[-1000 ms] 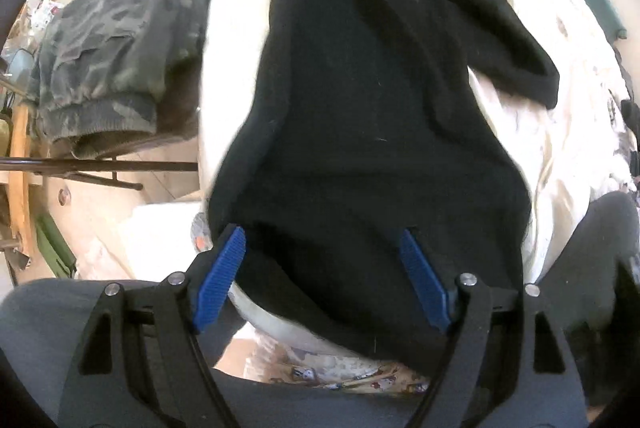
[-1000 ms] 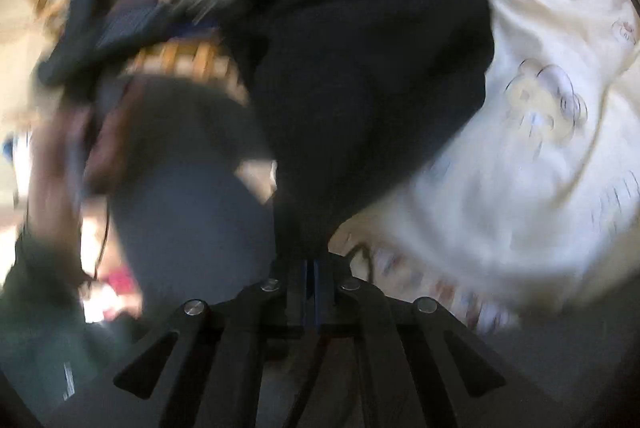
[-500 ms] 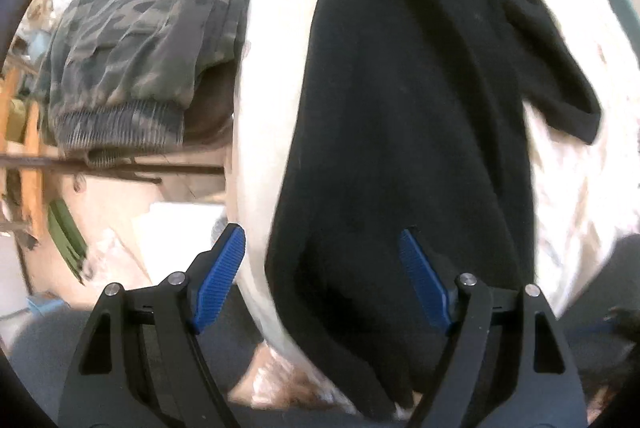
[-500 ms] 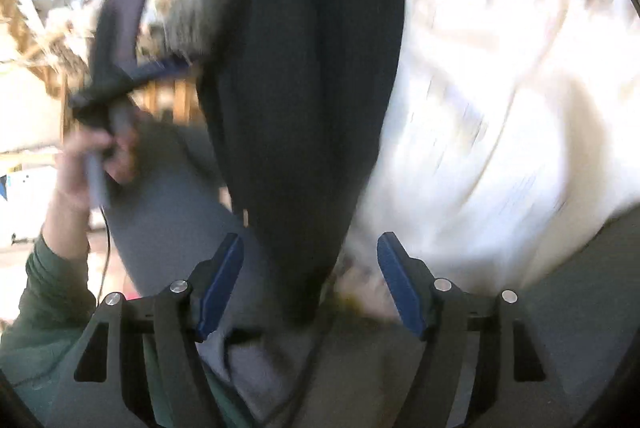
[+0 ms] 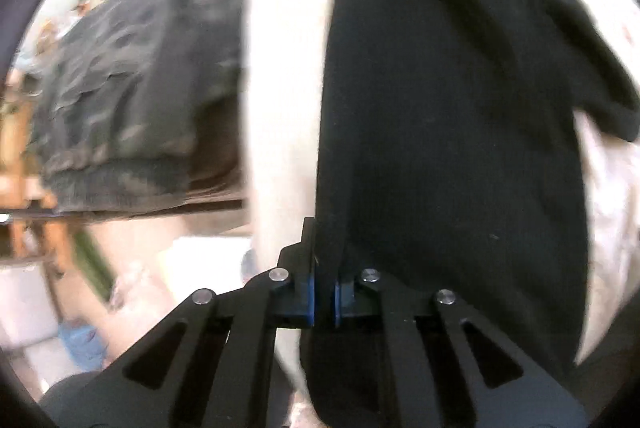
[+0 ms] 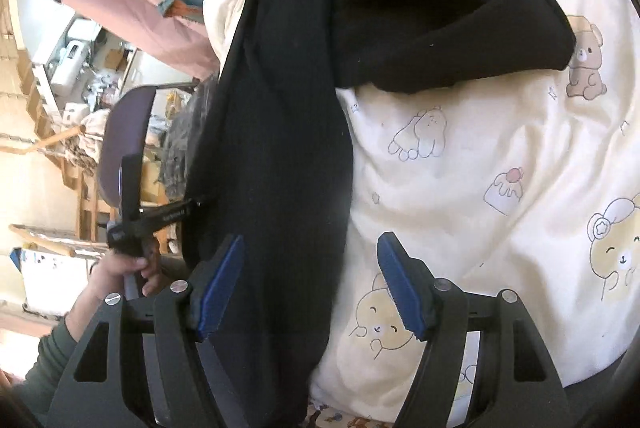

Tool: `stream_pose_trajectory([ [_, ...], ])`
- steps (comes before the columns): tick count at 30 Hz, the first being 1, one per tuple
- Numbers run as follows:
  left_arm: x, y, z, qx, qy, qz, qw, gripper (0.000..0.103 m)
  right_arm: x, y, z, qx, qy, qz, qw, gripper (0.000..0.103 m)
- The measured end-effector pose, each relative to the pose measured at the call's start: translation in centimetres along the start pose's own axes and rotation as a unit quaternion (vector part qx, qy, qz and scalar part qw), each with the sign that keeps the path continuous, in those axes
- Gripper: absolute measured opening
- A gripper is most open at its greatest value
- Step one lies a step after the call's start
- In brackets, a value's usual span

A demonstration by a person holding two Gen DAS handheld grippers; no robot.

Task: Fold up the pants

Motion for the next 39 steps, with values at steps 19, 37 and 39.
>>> stream_pose_trajectory([
  [19, 4.5, 0.5, 8.4, 0.080, -0.001, 0.032, 0.9963, 0.079, 1.8, 0.6, 4.0, 0.077, 0.049, -0.051, 0.994, 0.072],
  [37, 20.4, 5.3, 18.5, 0.244, -0.139, -0.039, 0.9589, 0.092, 5.4, 2.5, 11.8, 0.175, -0.019, -0.053, 0.983, 0.072],
  [39, 20.0, 5.9, 16.4, 0.247, -0.132, -0.042, 0.9591, 0.092, 7.1, 3.8, 12.6, 0.186, -0.036, -0.081, 0.979, 0.074],
])
Point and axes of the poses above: each gripper's, at about its wrist camera, not at the fingertips, and z roughly against the way its jaws point, x to its right, y to its top, the point moved 2 cm from there along -z, roughly the way its jaws point, and after that the axes turned 6 degrees about -y, right-handed, at the moved point
